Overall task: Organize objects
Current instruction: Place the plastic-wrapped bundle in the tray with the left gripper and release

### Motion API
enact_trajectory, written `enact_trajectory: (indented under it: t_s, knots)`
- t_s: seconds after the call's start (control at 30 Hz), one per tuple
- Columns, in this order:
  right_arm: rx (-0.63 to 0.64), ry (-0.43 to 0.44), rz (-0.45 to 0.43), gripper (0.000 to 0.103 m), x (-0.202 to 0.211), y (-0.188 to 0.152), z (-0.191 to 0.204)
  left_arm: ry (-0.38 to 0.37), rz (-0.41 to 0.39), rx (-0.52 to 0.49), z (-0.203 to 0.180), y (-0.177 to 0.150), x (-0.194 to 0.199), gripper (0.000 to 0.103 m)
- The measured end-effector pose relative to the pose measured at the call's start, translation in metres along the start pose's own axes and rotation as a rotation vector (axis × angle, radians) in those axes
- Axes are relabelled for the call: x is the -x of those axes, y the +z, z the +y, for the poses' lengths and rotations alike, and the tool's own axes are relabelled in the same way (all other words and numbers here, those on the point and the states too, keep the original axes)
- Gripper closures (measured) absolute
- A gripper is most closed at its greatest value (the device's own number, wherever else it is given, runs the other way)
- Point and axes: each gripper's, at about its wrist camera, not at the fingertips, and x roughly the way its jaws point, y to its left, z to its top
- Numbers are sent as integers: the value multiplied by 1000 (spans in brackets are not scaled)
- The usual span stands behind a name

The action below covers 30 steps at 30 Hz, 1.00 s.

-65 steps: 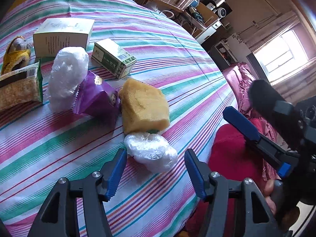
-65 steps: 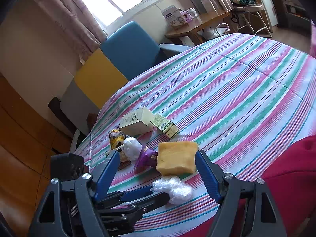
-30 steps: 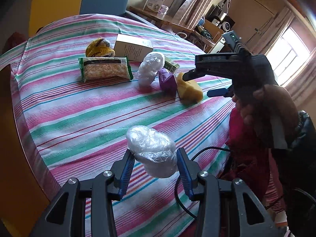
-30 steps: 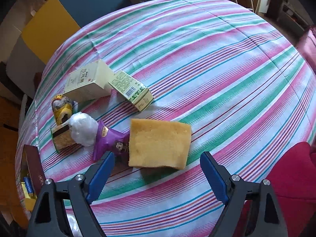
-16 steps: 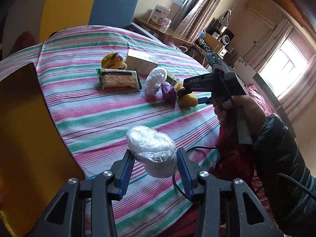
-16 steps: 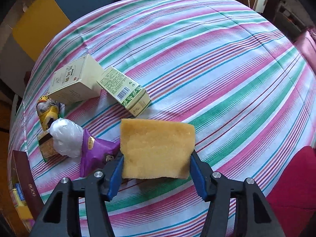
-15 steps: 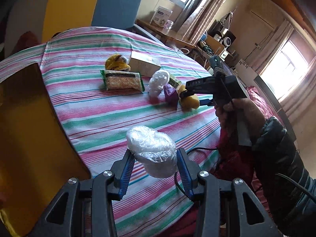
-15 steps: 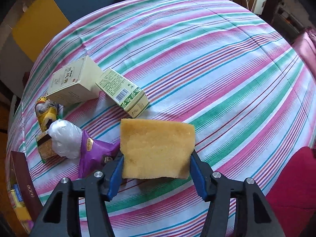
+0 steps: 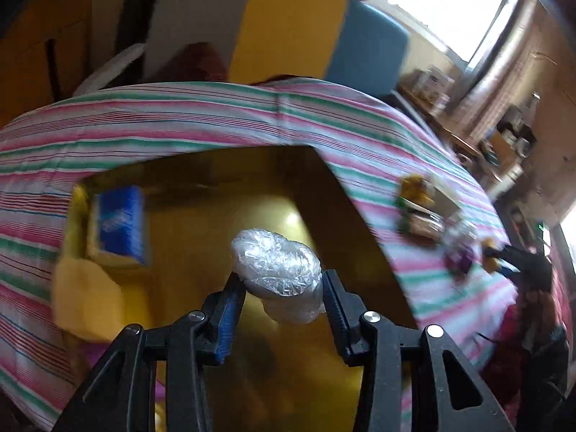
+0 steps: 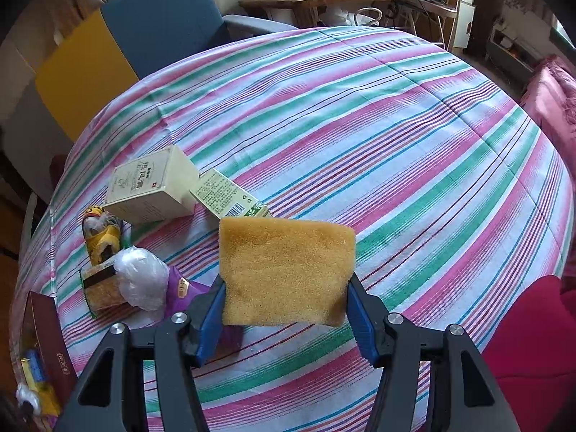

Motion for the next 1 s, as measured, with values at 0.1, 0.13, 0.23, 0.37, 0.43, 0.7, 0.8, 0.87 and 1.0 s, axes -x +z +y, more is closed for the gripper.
enact_trajectory:
  t_s: [0.1, 0.13, 0.23, 0.37, 0.43, 0.7, 0.8, 0.87, 1.0]
  knots:
    - [2, 3, -3, 41, -11, 6, 11, 67, 3, 35, 29, 21, -16, 59]
    - [2, 7, -6, 41, -11, 6, 11, 84, 6, 36, 34, 26, -22, 59]
    - [-1, 17, -20, 41, -9, 5, 10, 128, 34, 52, 53, 39, -42, 59]
    - [2, 27, -24, 41, -10, 6, 13, 158, 70, 62, 65, 52, -70, 59]
    - [7, 27, -25, 41, -11, 6, 14, 180, 85, 66, 70, 59, -79, 56]
    - [3, 34, -34, 41, -11, 8, 14, 178, 63, 157, 83, 65, -68, 36]
    - [5, 33, -36, 41, -10, 7, 14, 169, 14, 171, 79, 56, -45, 36]
    - [4, 35, -45, 41, -8, 7, 14, 161, -15, 180, 79, 50, -29, 35]
    - [-3, 48, -77, 41, -2, 8, 13, 137, -96, 178, 71, 24, 17, 36]
